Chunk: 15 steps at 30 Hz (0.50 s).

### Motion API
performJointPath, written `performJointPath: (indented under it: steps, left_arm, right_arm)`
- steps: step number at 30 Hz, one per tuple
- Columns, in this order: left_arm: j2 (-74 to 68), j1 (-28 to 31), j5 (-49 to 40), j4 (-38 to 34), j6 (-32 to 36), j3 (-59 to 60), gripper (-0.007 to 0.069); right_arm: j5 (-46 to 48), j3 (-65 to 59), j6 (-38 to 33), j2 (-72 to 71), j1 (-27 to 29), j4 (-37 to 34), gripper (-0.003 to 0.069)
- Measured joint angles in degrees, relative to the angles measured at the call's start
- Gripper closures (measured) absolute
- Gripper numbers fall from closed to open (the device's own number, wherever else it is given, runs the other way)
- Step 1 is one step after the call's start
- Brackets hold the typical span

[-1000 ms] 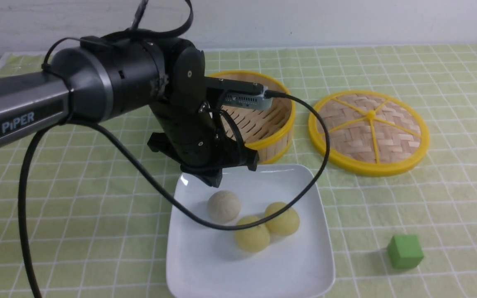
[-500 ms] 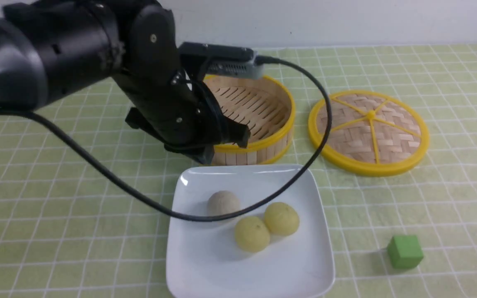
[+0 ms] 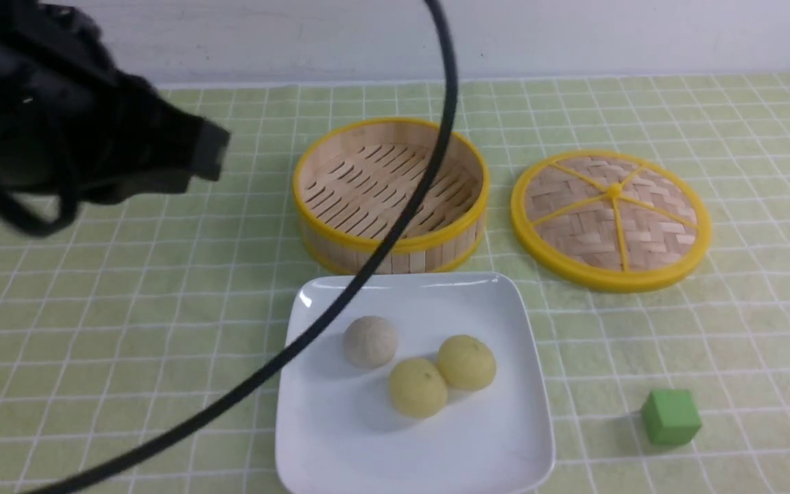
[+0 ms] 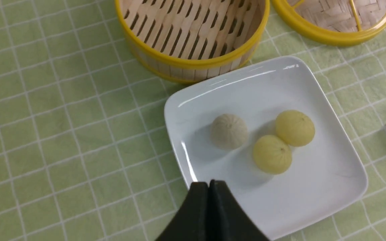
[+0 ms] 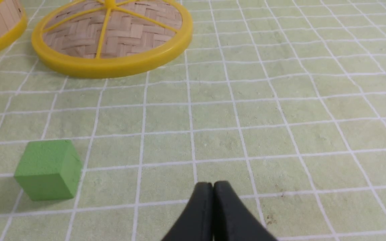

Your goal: Put the steamed buns into the plate on the green tablecloth.

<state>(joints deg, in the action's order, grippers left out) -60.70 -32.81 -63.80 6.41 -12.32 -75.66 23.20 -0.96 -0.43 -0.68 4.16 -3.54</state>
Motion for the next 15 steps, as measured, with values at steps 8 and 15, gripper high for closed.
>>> performJointPath:
  steps: [8, 15]
  left_arm:
    - [19.6, 0.0, 2.4, 0.8, -0.7, 18.1, 0.0622]
    - [34.6, 0.0, 8.2, 0.7, -4.4, 33.9, 0.0622]
  right_arm:
    - [0.0, 0.0, 0.0, 0.0, 0.0, 0.0, 0.0641]
    - [0.0, 0.0, 0.0, 0.0, 0.0, 0.0, 0.0633]
